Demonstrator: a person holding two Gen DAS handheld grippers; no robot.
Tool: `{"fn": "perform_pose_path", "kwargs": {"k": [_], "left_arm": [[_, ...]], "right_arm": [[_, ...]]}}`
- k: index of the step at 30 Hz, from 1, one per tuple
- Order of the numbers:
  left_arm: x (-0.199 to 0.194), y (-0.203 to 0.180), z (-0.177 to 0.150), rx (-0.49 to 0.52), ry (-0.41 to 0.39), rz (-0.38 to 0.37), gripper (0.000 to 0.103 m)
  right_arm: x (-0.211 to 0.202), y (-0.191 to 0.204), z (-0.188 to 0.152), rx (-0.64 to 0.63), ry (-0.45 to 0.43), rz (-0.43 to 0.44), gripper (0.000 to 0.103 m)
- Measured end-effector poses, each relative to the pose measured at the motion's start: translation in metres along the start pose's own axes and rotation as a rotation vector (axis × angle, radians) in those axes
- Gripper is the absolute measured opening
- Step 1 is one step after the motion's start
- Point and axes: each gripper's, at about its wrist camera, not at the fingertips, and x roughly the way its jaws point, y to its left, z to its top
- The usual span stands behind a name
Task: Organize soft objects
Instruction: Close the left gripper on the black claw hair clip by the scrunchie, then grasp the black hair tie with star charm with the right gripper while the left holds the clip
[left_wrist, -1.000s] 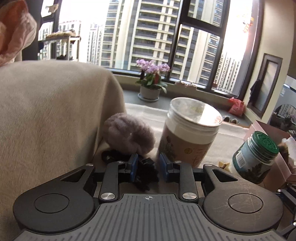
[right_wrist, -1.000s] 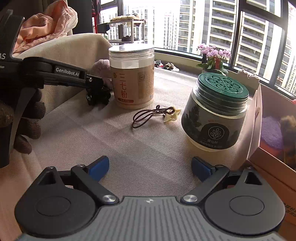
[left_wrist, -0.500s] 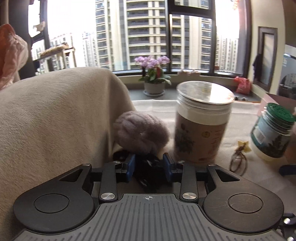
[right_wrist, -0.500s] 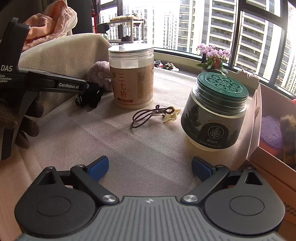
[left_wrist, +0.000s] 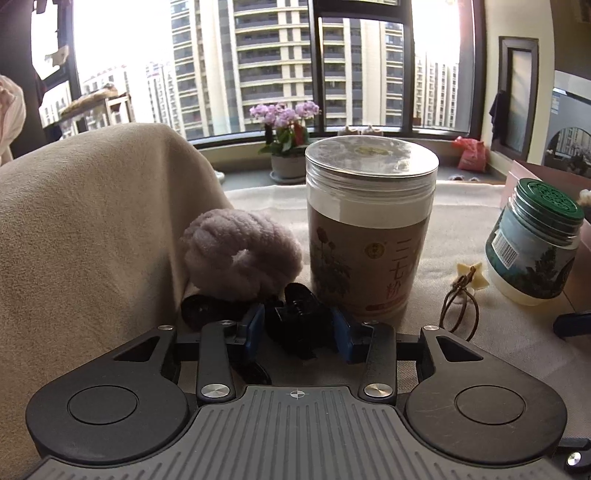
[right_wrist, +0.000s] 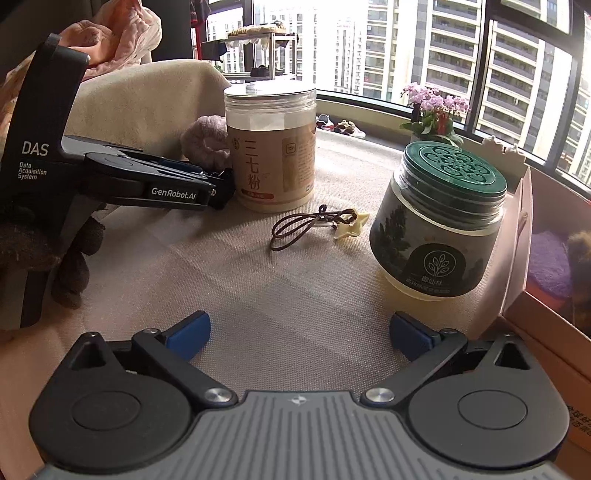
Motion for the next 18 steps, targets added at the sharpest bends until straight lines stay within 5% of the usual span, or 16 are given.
{"fn": "perform_pose_path", "kwargs": {"k": [7, 9, 13, 18], "left_arm": [[-0.016, 0.015, -0.017, -0.084, -0.03, -0.085, 0.042], [-0.017, 0.017, -0.018, -0.089, -0.022, -0.092, 0.042], [-0.017, 0.017, -0.017, -0.086, -0.012, -0.093, 0.042], [-0.017, 0.021, -0.018, -0.115, -0.014, -0.114, 0.042]], "right_arm": [[0.0, 0.003, 0.009, -0.001, 0.051, 0.005, 0.101], [-0.005, 0.005, 0.016, 0.041, 0.011, 0.005, 0.083], [-0.016, 0.018, 0.043, 0.048, -0.108, -0.073, 0.064], [0.008, 0.029, 0.067, 0.048, -0.037, -0.135, 0.044]]}}
